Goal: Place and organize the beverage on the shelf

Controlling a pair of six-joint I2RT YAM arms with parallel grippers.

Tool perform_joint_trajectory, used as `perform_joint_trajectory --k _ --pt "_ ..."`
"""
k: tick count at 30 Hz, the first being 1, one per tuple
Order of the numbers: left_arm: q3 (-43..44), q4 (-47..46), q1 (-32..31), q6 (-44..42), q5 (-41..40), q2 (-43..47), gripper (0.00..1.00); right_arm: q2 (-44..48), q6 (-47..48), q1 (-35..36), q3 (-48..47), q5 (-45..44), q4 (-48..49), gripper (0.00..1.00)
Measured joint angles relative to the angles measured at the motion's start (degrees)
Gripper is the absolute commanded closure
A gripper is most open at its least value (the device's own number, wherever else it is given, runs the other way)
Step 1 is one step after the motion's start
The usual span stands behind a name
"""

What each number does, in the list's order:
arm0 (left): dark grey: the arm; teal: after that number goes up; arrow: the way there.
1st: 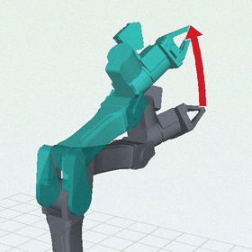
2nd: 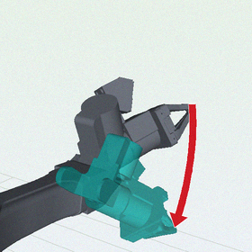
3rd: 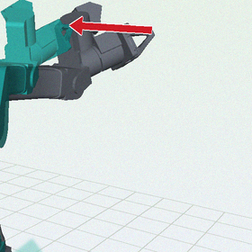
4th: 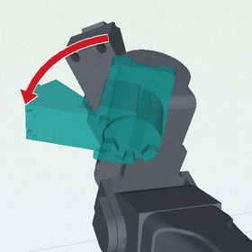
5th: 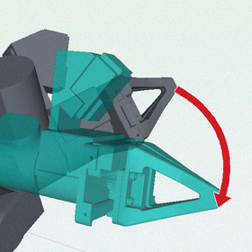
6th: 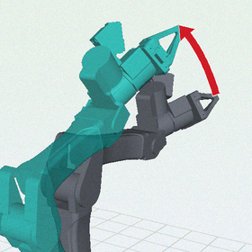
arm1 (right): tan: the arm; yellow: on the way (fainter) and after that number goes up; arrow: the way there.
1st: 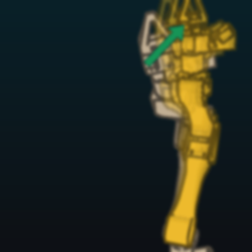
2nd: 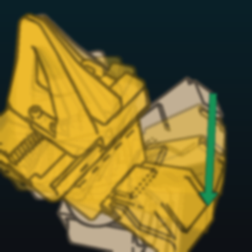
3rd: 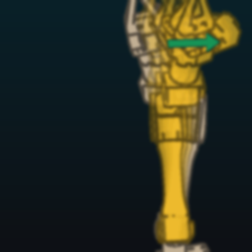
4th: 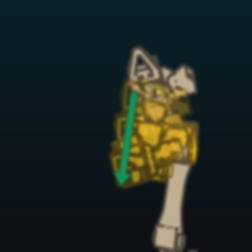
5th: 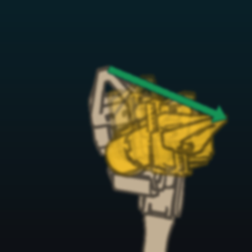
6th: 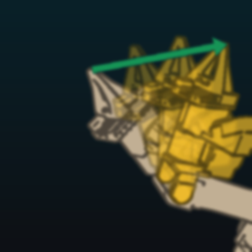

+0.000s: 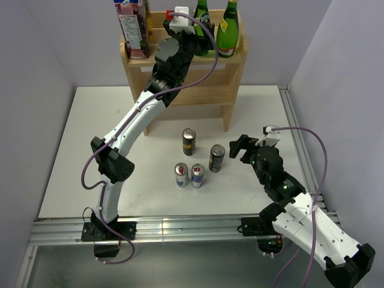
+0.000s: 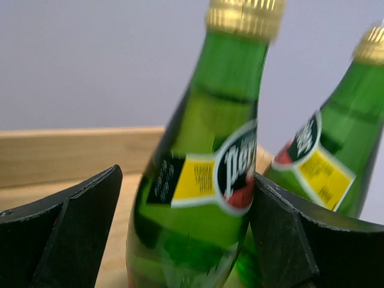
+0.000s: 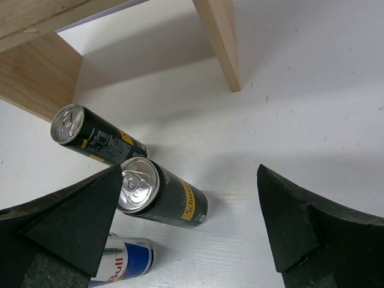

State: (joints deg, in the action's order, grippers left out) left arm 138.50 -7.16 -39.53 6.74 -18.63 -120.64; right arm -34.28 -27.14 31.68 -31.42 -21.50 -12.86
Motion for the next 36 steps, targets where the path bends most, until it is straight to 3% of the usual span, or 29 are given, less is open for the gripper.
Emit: perform_joint_trajectory --k 1,2,21,27,33,36 --pt "-1.7 -0.2 0.0 0.0 0.3 0.6 0.10 0.0 0.0 0.0 0.0 0.0 0.0 0.00" --pt "-3.5 -0.4 0.0 0.0 0.6 1.2 0.01 0.0 0.0 0.0 0.0 0.1 0.0 0.00" --pt "-25.2 -0.1 -3.3 0.0 -0.2 20.1 0.01 1.2 -0.5 0.0 1.0 1.5 0.2 0.00" --pt "-45.4 3.5 -5.3 3.3 -1.8 36.3 0.02 -0.8 -0.4 0.0 0.9 3.6 0.3 0.00" --pt "-73.6 5.0 -9.4 10.9 -3.8 56.4 0.01 -4.9 -0.3 0.3 0.4 7.9 1.8 0.00" --pt "-82.9 6.4 -11.8 14.3 -4.7 61.5 0.01 -5.5 -0.7 1.3 0.7 8.8 2.5 0.00"
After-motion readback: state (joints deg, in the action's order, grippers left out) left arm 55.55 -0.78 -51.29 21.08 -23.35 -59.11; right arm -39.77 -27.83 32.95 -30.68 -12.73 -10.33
